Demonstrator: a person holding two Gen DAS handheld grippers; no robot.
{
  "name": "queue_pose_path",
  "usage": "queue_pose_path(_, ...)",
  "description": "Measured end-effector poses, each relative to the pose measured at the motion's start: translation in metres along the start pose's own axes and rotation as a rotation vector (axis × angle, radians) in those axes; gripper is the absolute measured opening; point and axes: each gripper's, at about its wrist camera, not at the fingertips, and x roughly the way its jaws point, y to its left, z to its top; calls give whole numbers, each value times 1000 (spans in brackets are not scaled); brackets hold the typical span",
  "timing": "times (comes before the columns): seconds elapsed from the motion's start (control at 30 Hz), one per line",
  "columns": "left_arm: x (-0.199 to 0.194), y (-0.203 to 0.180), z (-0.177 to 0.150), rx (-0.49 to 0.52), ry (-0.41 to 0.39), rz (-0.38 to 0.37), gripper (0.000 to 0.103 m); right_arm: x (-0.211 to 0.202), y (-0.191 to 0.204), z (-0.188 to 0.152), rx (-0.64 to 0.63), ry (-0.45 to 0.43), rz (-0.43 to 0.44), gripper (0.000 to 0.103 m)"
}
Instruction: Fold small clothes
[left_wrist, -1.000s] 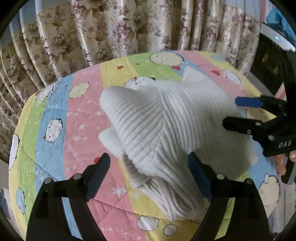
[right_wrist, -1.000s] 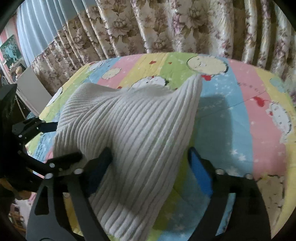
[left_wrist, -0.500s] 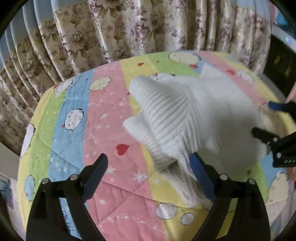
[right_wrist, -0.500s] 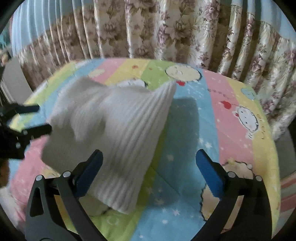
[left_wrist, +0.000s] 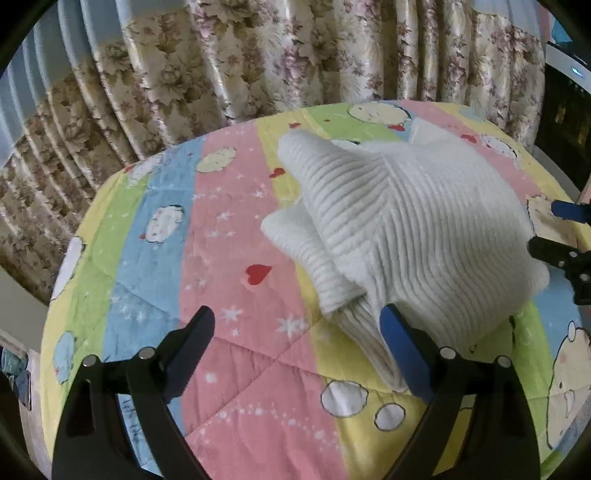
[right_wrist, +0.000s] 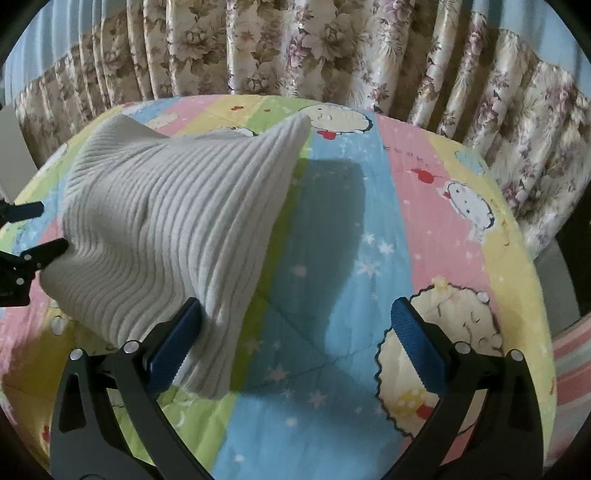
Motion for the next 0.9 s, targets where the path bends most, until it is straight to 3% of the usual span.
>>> queue_pose_path(0.13,-30,7,4,-52,-33,38,100,-30,2,3,58,-70,75,100)
queue_pose_path(0.3,-82,22,9,-148,-116,88,101,-67,11,12,82,-136,101,100)
queue_pose_path(0.5,-119,24,-9,-226,-132,65,101,-119,34,16,107,-233,95,100)
queue_pose_path(0.63,-130,15,-29,-231,-119,91,101,-133,52,4,105,-257,60,100)
queue_pose_path(0.73,-139,7,-45,-217,-133,116,101,-132,65,-7,98,-225,42,100)
queue_pose_path(0.9,-150,-3,-63,-205,-116,80,101,-131,78,-28,119,-213,55,100)
